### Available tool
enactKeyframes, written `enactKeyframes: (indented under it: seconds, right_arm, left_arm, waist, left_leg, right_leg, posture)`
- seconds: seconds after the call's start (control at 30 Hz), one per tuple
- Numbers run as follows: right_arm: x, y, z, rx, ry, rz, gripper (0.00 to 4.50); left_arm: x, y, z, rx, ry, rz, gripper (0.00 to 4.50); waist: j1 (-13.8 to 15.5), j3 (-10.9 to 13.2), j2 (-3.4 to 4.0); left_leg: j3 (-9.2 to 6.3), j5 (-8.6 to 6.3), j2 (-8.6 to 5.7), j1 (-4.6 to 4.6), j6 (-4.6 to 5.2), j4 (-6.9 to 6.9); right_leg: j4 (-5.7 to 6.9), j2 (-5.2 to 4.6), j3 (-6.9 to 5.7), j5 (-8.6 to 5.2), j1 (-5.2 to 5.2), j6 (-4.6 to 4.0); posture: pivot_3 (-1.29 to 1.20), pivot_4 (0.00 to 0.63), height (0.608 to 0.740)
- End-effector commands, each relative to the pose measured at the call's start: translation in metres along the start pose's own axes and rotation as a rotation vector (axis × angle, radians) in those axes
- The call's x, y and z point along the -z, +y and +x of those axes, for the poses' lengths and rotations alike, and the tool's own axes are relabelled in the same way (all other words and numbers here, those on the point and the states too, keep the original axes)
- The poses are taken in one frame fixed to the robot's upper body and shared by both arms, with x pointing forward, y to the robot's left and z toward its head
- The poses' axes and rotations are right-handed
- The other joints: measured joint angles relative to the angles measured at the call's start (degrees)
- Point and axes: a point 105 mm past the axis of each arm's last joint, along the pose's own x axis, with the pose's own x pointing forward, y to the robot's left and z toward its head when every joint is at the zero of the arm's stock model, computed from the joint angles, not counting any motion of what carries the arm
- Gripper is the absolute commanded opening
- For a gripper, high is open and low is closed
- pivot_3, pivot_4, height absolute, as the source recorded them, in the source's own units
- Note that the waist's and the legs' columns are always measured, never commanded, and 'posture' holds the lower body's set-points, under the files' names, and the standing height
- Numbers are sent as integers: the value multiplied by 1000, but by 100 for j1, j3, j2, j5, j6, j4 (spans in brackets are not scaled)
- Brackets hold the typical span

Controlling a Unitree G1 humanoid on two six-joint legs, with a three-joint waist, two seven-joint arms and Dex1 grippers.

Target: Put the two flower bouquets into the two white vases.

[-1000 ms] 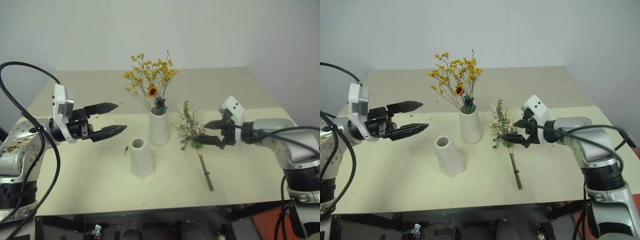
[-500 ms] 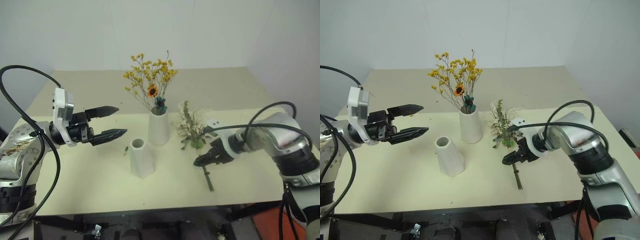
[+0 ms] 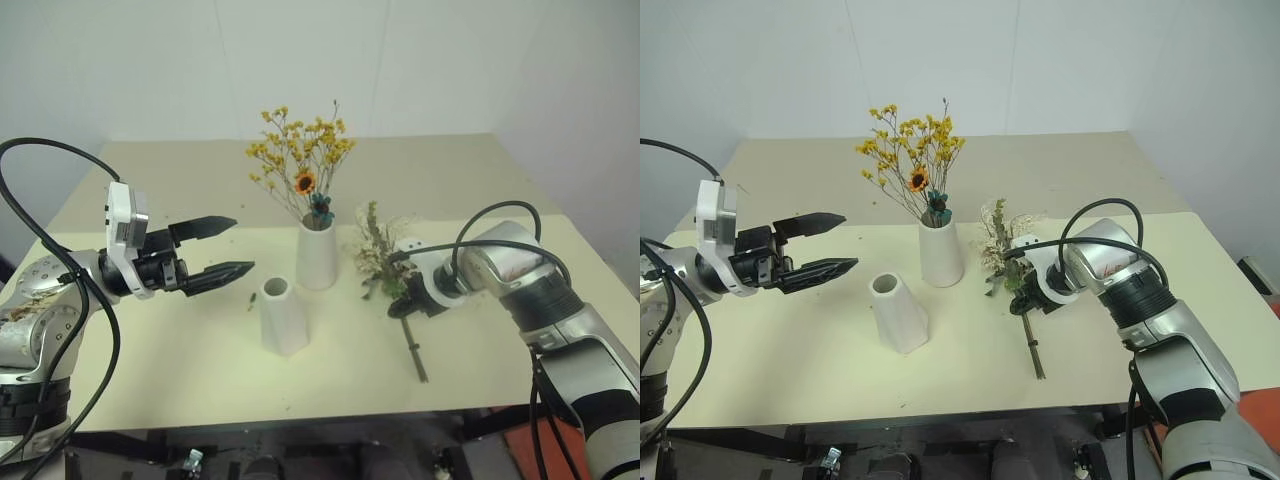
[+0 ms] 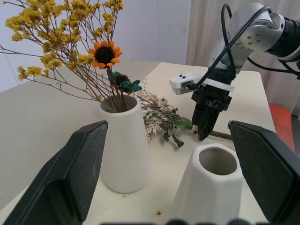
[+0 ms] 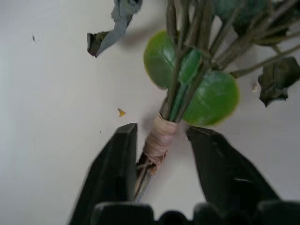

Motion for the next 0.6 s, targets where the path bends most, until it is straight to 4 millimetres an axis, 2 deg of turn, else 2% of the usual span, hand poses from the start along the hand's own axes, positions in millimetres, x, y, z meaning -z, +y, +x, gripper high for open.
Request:
enactKeyframes:
  seconds: [0.03, 0.07, 0.1, 0.2, 0.37, 0.43, 0.5, 0.6]
  right_arm:
    - [-17, -9, -15, 53, -74, 14, 707]
    - [-19, -12, -17, 62, -81, 31, 377]
    - [-20, -15, -19, 76, -84, 58, 243]
    - [-23, -31, -29, 117, -108, 139, 243]
    - [-27, -66, -60, 219, -222, 291, 243]
    - [-44, -84, -83, 274, -411, 344, 243]
    - [-62, -97, -106, 365, -651, 309, 243]
    - [-77, -94, -130, 367, -913, 277, 243]
  left_arm:
    - [-13, -3, -3, -3, -27, 41, 4500]
    - [-13, -2, -3, -4, -27, 40, 4500]
    - [-13, -2, -3, -5, -27, 40, 4500]
    - [-13, 0, -3, -2, -27, 41, 4500]
    - [-13, 2, 0, 13, -27, 40, 4500]
    - [-13, 4, 1, 22, -26, 40, 4500]
    - [-13, 5, 1, 32, -26, 39, 4500]
    - [-14, 6, 3, 46, -26, 33, 4500]
  waist:
    - [3, 0, 0]
    - [3, 0, 0]
    - [3, 0, 0]
    - [-1, 0, 0]
    - [7, 0, 0]
    - [6, 0, 0]
    - [11, 0, 0]
    - [-13, 0, 0]
  left_leg:
    - [0, 0, 0, 0, 0, 0]
    - [0, 0, 0, 0, 0, 0]
    - [0, 0, 0, 0, 0, 0]
    - [0, 0, 0, 1, 0, 0]
    - [0, 0, -1, -4, 0, 0]
    - [0, 0, -2, -4, 0, 0]
    - [0, 0, -3, -7, 0, 0]
    - [1, 0, -1, -14, 0, -2]
  right_leg:
    - [0, 0, 0, 0, 0, 0]
    - [0, -1, 0, 0, 0, 0]
    - [0, -1, 0, 0, 0, 0]
    - [1, 1, 0, 1, 0, -1]
    - [-2, -1, 0, 8, -2, -13]
    - [-1, 0, 0, 7, -2, -11]
    - [0, -1, 0, 7, -6, -11]
    - [2, 1, 1, 5, -16, -8]
  posture:
    - [0, 150, 740]
    - [0, 150, 740]
    - [0, 150, 740]
    - [0, 150, 740]
    - [0, 150, 740]
    - [0, 150, 740]
    - [0, 150, 740]
    - [0, 150, 740]
